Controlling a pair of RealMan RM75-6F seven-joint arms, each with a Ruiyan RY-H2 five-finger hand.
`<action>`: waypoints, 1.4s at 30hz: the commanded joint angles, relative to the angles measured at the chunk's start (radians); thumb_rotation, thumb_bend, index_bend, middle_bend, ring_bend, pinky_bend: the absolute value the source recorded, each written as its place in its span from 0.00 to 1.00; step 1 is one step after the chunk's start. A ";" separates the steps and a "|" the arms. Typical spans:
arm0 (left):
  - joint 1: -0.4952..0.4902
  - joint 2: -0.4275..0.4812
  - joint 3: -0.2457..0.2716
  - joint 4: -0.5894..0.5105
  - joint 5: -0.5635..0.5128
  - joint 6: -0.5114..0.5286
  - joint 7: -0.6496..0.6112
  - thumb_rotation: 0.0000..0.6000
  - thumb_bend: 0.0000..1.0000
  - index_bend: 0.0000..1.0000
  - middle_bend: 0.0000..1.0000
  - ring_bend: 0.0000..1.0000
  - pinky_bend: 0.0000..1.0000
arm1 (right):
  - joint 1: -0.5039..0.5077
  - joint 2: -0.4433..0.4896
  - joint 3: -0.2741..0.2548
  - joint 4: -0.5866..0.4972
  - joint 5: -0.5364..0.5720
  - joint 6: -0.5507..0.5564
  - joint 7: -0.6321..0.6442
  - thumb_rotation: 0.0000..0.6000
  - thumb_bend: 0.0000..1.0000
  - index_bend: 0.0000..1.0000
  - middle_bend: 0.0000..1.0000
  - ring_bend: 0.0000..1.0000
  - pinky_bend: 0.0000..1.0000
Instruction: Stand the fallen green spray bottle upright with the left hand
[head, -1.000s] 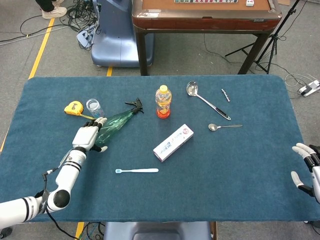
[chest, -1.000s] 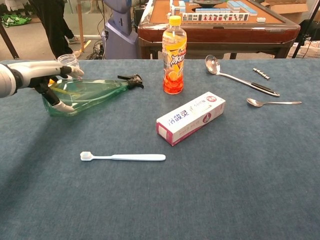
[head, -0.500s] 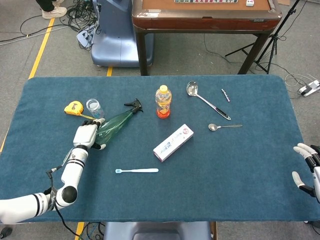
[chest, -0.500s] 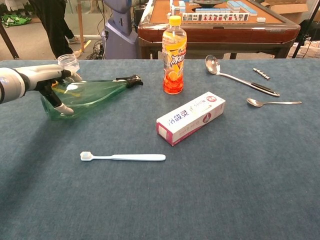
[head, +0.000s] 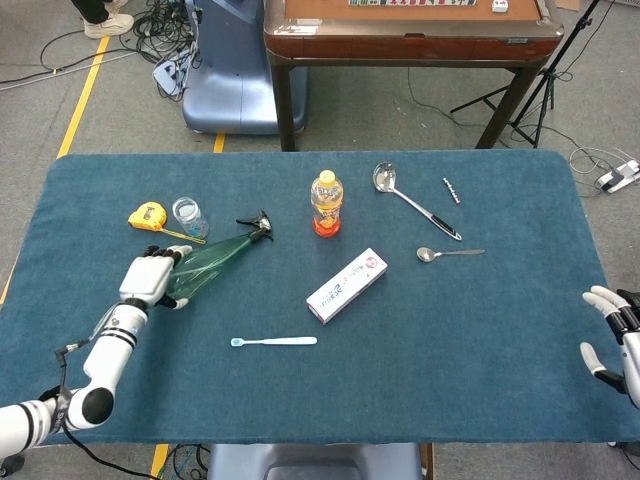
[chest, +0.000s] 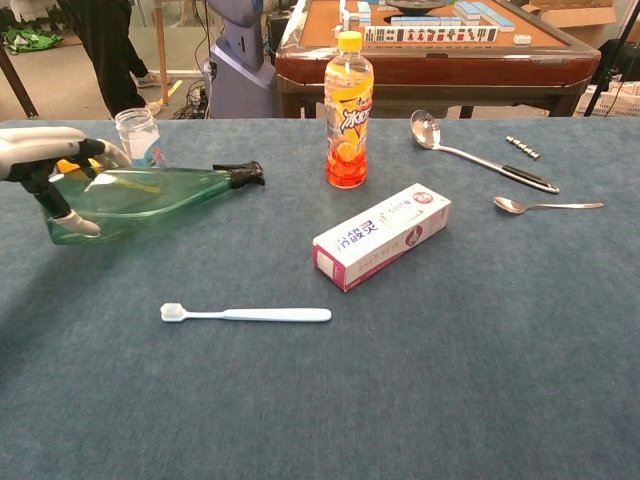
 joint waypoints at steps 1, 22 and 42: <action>0.033 0.066 0.038 -0.034 0.073 -0.019 -0.038 1.00 0.23 0.31 0.27 0.19 0.08 | 0.001 0.001 0.000 -0.005 -0.004 0.001 -0.005 1.00 0.33 0.22 0.20 0.12 0.14; 0.043 0.285 0.060 -0.177 0.221 -0.155 -0.202 1.00 0.23 0.08 0.06 0.01 0.02 | -0.008 0.002 -0.005 -0.028 -0.011 0.013 -0.029 1.00 0.33 0.22 0.20 0.12 0.14; -0.144 0.093 0.010 -0.111 -0.126 -0.101 -0.016 0.09 0.23 0.22 0.20 0.02 0.00 | -0.015 0.002 -0.006 0.003 -0.005 0.015 0.016 1.00 0.33 0.22 0.20 0.12 0.14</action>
